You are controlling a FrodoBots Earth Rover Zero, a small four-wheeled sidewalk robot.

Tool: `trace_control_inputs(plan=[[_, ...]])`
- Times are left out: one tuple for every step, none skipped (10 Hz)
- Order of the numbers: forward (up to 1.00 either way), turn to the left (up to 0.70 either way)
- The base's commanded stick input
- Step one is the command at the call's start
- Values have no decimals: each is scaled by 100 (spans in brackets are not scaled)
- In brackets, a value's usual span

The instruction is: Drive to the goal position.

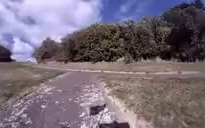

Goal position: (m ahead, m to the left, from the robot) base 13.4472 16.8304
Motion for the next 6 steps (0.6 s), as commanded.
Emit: trace_control_inputs(plan=[[100,9],[100,16],[100,40],[100,40],[100,30],[100,14]])
